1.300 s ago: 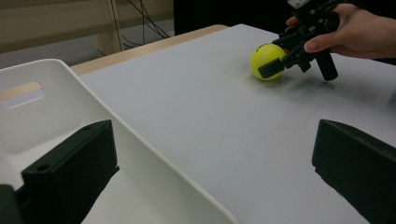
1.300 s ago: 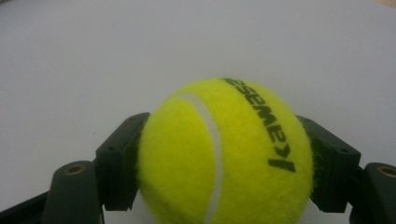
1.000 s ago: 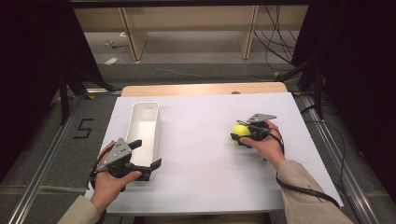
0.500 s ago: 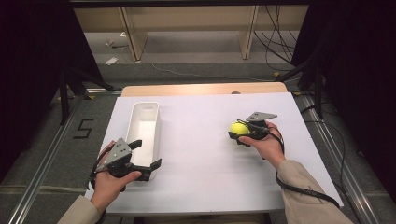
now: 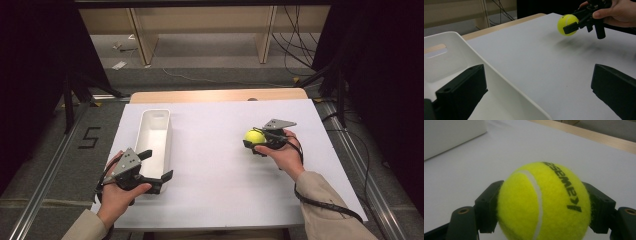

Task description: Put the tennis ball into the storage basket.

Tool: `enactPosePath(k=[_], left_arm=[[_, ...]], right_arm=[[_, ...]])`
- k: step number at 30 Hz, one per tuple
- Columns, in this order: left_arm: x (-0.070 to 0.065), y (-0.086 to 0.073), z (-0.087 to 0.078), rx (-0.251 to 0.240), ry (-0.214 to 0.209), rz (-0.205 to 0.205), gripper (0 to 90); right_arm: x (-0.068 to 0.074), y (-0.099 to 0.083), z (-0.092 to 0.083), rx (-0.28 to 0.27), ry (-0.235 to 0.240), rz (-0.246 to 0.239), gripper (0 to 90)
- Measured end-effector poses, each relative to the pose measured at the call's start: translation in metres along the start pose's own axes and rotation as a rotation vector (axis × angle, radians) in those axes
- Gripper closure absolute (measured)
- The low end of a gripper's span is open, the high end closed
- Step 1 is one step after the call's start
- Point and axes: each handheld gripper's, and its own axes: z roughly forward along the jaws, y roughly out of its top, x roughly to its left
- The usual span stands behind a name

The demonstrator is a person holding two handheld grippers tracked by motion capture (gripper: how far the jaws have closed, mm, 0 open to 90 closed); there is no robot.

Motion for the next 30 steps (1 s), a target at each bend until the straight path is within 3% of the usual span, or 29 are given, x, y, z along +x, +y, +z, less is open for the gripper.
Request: enactPosePath(k=[30], left_arm=[[0.001,0.0,0.0,0.001,-0.002,0.002,0.0]], right_arm=[[0.011,0.01,0.001,-0.034,0.024,-0.017,26.9]])
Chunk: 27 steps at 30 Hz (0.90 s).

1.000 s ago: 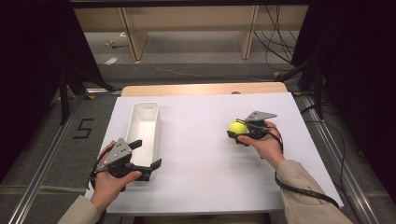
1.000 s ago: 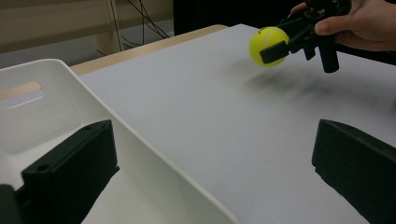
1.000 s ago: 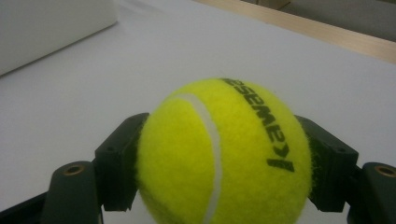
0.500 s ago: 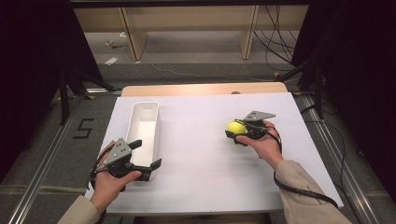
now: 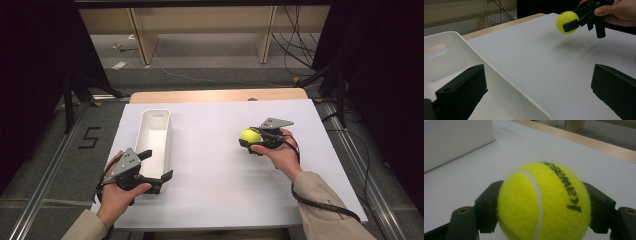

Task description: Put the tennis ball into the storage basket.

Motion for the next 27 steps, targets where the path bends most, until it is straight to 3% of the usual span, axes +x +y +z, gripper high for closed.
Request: enactPosePath(k=[27], left_arm=[[0.0,0.0,0.0,0.001,-0.001,0.0,0.0]], right_arm=[[0.016,0.017,0.002,-0.059,0.026,-0.022,26.9]])
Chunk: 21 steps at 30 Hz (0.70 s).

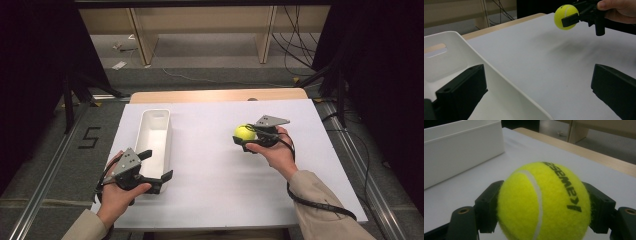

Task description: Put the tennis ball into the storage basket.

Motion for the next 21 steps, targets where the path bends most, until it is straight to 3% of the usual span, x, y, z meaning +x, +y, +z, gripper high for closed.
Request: enactPosePath(k=[21], left_arm=[[-0.0003,0.0002,-0.0006,-0.004,0.001,-0.002,0.0]], right_arm=[[0.0057,0.0098,0.0048,-0.026,0.011,-0.005,26.9]])
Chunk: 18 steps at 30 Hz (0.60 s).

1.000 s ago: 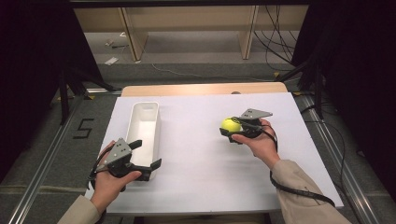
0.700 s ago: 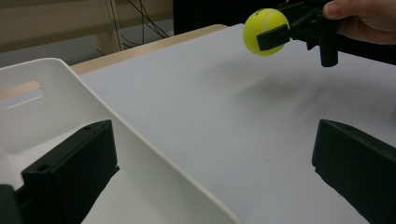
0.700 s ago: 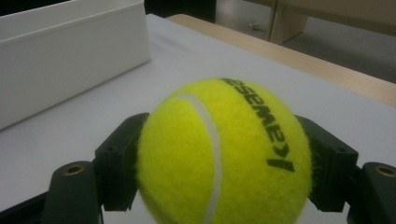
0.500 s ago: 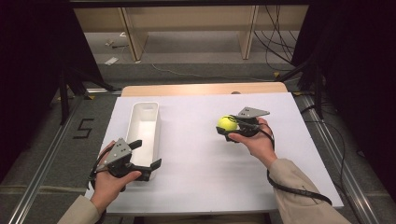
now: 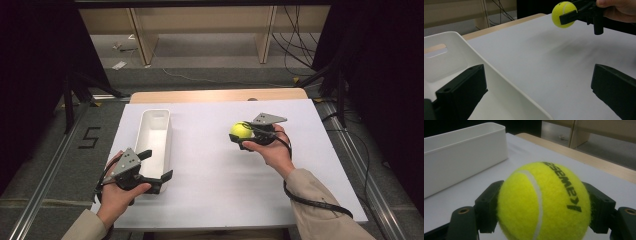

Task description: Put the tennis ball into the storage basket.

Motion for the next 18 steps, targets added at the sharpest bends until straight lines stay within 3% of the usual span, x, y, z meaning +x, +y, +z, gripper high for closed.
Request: enactPosePath(k=[18], left_arm=[[0.0008,-0.0001,-0.0001,0.0,0.0,-0.002,0.0]], right_arm=[[0.0045,0.0093,0.007,-0.016,0.014,-0.004,26.9]])
